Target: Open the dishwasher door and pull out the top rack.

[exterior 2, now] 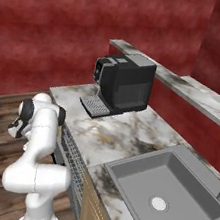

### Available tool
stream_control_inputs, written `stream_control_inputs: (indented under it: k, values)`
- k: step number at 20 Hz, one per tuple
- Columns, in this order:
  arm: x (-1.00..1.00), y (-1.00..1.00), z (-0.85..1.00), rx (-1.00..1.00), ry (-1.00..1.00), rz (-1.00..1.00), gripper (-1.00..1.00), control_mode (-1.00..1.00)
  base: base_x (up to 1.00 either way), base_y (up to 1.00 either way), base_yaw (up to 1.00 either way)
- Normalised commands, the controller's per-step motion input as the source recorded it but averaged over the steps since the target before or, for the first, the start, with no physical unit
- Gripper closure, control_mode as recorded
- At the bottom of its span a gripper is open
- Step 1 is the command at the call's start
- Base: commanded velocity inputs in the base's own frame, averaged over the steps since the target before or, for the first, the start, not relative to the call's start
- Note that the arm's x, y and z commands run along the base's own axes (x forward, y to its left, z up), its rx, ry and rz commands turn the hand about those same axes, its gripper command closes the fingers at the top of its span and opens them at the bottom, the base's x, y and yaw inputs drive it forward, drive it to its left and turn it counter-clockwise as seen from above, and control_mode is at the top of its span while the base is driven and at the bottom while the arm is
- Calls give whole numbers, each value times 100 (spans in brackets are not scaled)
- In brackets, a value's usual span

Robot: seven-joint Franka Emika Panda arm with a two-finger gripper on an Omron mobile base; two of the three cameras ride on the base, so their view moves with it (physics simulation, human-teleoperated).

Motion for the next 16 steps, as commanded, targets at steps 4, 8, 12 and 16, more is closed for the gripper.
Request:
stream_control_inputs:
  k: [4, 8, 12, 16]
  values:
    - [-100, 70, -100, 63, 17, 25, 100, -100, 0, 0, 0]
    - [-86, 73, -100, 63, 22, 24, 100, -100, 0, 0, 0]
    - [-47, 56, -100, 57, 26, 17, 100, -100, 0, 0, 0]
    - [-28, 41, -89, 41, 21, 12, 100, -100, 0, 0, 0]
